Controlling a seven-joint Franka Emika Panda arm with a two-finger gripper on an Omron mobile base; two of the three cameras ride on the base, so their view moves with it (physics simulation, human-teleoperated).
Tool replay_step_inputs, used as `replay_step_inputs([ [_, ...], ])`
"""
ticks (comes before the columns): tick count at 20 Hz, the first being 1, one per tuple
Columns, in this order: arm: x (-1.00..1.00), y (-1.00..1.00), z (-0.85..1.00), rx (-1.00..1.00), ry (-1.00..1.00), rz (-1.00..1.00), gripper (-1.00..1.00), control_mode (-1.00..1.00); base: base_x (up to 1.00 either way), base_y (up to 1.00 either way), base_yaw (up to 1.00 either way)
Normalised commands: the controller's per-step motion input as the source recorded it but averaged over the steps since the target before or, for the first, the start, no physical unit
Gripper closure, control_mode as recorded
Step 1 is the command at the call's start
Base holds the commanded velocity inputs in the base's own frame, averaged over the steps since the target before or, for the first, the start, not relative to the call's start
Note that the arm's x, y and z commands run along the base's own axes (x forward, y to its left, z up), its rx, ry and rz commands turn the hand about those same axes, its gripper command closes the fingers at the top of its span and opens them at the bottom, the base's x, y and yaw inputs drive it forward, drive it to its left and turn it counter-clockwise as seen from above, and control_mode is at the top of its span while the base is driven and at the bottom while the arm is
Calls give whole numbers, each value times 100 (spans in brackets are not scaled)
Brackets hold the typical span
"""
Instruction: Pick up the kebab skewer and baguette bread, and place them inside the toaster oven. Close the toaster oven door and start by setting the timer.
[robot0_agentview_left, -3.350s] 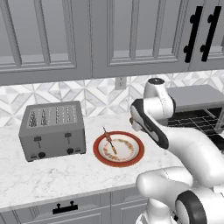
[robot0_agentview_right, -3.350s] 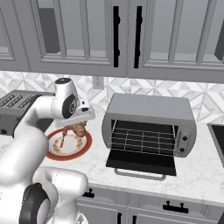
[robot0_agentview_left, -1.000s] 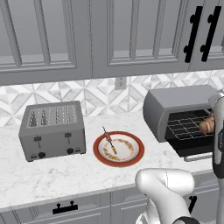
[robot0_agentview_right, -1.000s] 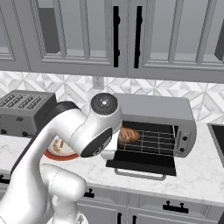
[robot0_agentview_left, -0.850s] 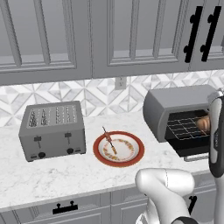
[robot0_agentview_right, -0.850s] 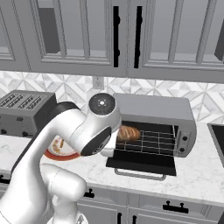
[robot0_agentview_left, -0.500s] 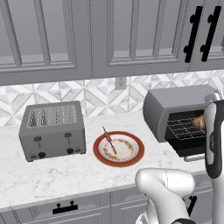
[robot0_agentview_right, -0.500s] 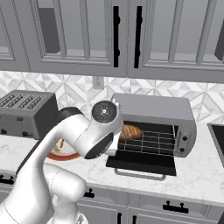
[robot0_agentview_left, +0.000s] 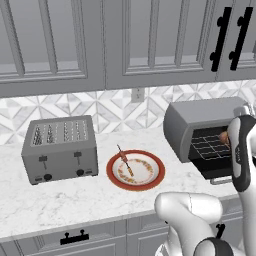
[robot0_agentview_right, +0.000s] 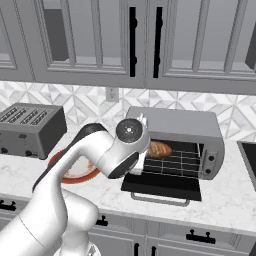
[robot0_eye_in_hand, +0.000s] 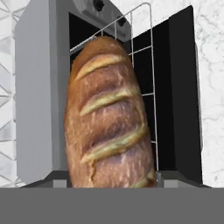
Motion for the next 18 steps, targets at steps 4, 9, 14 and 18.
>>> replay_step_inputs([
  [4, 7, -24, -29, 0, 2, -1, 100, -100, 0, 0, 0],
  [9, 6, -11, -28, 0, 5, 0, 100, -100, 0, 0, 0],
  [14, 14, 0, -26, 0, 5, 0, 100, -100, 0, 0, 0],
  [18, 19, 0, -17, 0, 5, 0, 100, -100, 0, 0, 0],
])
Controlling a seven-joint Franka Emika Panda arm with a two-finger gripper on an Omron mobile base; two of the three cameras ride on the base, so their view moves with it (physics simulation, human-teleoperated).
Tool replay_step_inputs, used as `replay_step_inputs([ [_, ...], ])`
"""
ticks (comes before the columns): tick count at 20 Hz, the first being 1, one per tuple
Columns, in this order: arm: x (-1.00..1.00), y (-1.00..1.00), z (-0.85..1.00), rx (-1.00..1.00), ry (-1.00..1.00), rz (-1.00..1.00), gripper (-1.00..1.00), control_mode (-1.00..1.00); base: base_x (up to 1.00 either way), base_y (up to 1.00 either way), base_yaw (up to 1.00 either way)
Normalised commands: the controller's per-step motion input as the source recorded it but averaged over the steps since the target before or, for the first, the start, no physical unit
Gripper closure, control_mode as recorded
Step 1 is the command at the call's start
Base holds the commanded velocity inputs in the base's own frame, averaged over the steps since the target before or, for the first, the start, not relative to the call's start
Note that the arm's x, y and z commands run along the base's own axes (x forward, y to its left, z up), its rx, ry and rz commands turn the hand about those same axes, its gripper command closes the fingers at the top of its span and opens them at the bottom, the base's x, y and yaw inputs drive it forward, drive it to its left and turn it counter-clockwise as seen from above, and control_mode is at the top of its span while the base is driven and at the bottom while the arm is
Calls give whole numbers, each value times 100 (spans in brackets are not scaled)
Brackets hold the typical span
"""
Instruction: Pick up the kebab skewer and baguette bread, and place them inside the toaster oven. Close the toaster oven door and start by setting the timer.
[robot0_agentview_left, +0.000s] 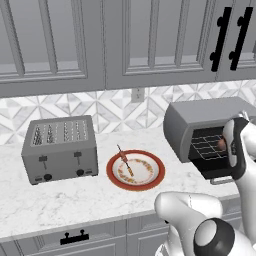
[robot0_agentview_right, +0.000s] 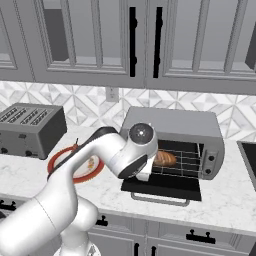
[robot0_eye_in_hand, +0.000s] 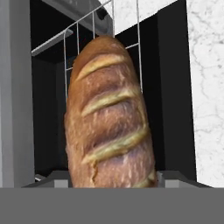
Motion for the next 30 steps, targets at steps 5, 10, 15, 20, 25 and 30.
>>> replay_step_inputs([
  [5, 22, 0, -17, 0, 2, 0, 100, -100, 0, 0, 0],
  [10, 22, 0, -8, 0, 0, 0, 100, -100, 0, 0, 0],
  [15, 27, 0, -2, 0, 0, 0, 100, -100, 0, 0, 0],
  [20, 19, 0, -4, 0, 0, 0, 100, -100, 0, 0, 0],
  [25, 13, 0, -9, 0, 0, 0, 100, -100, 0, 0, 0],
  [30, 8, 0, -21, 0, 0, 0, 100, -100, 0, 0, 0],
])
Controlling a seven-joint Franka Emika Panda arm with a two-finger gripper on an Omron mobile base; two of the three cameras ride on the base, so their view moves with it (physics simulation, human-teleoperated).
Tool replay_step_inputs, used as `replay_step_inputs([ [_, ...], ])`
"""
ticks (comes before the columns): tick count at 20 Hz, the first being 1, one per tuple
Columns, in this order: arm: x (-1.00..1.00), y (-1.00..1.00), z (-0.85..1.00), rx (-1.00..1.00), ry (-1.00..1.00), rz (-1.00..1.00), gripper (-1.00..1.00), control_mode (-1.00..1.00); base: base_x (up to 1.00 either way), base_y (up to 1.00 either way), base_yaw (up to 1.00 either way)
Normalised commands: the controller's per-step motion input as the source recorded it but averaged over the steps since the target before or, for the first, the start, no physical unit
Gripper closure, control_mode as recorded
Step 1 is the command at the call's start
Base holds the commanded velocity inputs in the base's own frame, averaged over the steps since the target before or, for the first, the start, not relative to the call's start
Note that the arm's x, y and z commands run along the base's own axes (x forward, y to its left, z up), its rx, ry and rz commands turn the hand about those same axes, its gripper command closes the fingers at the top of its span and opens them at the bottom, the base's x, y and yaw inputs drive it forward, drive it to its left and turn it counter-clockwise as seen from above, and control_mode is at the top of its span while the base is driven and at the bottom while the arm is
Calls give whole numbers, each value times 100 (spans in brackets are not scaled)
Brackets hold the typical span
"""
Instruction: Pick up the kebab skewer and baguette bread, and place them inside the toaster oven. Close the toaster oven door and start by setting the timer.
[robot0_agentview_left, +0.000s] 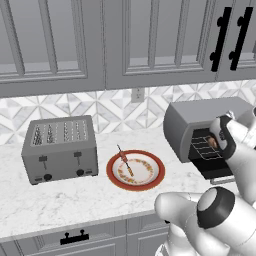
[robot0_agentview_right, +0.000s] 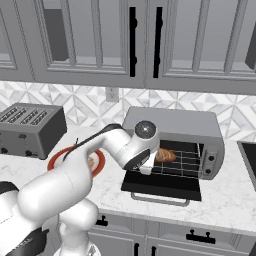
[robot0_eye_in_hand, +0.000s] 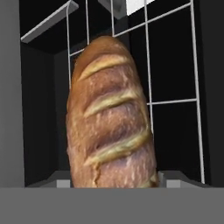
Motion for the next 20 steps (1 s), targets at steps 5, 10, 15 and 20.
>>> replay_step_inputs([
  [5, 25, 0, 0, 0, 0, 0, 100, -100, 0, 0, 0],
  [10, 28, 0, 0, 0, 0, 0, 100, -100, 0, 0, 0],
  [15, 15, 0, -15, 0, 0, 0, 100, -100, 0, 0, 0],
  [20, 9, 0, -25, 0, 0, 0, 100, -100, 0, 0, 0],
])
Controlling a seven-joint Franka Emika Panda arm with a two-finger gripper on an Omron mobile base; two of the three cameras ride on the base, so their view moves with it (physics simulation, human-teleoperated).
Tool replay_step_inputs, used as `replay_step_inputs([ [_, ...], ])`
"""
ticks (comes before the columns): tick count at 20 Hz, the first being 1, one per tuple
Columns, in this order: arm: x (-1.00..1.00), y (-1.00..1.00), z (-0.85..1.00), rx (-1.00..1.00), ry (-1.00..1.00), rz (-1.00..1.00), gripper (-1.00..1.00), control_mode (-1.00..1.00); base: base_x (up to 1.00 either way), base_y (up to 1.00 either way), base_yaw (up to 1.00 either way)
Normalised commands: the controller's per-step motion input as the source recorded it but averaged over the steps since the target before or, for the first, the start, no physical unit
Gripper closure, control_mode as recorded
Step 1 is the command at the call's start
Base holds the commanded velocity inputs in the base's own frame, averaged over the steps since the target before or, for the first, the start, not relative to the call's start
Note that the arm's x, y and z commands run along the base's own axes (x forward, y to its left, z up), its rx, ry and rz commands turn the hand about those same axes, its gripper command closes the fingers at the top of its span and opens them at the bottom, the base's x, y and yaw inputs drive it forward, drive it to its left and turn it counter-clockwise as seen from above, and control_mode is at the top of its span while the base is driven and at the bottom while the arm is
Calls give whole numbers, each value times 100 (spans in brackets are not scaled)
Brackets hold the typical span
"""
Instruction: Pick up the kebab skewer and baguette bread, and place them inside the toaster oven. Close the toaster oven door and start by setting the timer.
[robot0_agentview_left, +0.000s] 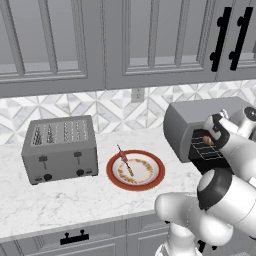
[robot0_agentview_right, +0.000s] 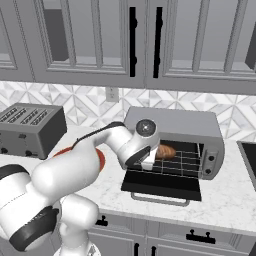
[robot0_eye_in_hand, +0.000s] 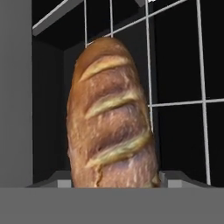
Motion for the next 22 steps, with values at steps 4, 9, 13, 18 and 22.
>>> replay_step_inputs([
  [4, 9, 0, -22, 0, 0, 0, 100, -100, 0, 0, 0],
  [9, 7, 0, -11, 0, 1, 0, -100, -100, 0, 0, 0],
  [13, 0, 0, 0, 0, 0, 0, -100, -100, 0, 0, 0],
  [18, 0, 0, 0, 0, 0, 0, -100, -100, 0, 0, 0],
  [22, 4, 0, 0, 0, 0, 0, -100, -100, 0, 0, 0],
])
